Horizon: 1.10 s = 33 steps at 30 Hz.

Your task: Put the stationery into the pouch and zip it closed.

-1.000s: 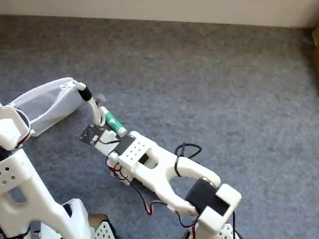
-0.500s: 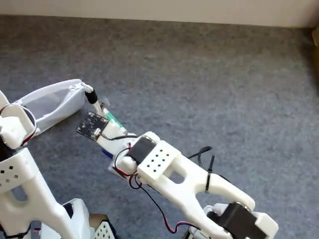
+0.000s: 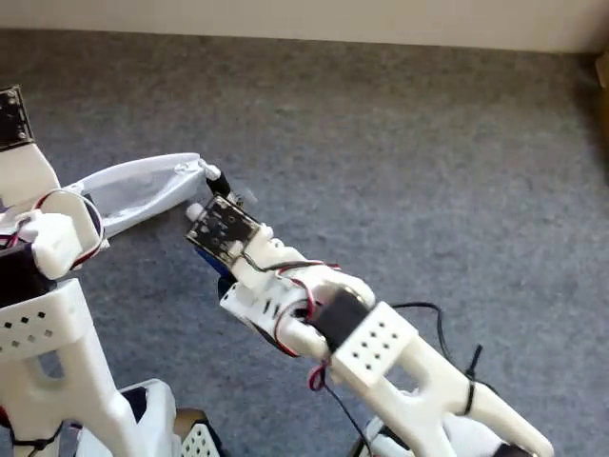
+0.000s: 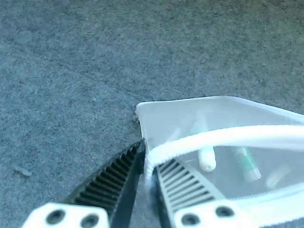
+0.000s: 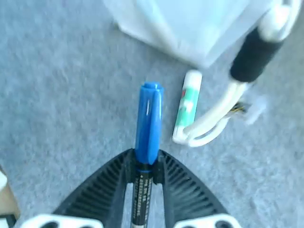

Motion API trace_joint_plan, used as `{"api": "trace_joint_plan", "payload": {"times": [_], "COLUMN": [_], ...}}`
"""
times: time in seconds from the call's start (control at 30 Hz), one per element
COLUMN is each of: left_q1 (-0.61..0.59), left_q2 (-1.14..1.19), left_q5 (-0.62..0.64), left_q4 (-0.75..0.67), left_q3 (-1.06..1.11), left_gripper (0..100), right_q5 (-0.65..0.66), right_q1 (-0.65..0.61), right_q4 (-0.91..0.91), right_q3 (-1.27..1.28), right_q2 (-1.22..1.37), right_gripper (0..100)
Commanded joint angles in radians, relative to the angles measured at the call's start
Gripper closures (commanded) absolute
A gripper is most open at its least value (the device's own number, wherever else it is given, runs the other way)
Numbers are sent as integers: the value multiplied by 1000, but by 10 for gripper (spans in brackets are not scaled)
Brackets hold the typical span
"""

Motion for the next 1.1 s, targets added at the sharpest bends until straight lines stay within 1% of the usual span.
{"api": "trace_joint_plan", "payload": {"times": [0.0,0.17,0.2,0.33,0.4,0.57,0.67,0.73,0.87,1.07], "left_q1": [24,21,21,21,21,24,25,25,33,114], "left_q2": [-18,-18,-18,-18,-18,-18,-18,-18,-18,-18], "left_q5": [6,6,6,5,5,9,9,11,12,12], "left_q4": [-17,-17,-18,-20,-20,-20,-21,-29,-37,-48], "left_q3": [-7,-7,-7,-7,-7,-5,-5,-5,-5,-5], "left_gripper": [992,992,992,992,991,992,992,992,993,993], "right_q5": [5,3,-11,-143,-189,-253,-255,-253,-259,-261], "right_q1": [13,12,12,16,16,15,13,13,12,1], "right_q4": [-116,-219,-232,-268,-271,-383,-460,-509,-513,-513], "right_q3": [47,117,125,127,122,119,116,85,-22,-217], "right_q2": [-134,-211,-223,-254,-272,-328,-349,-351,-318,-231], "right_gripper": [994,994,994,994,994,994,994,994,994,994]}}
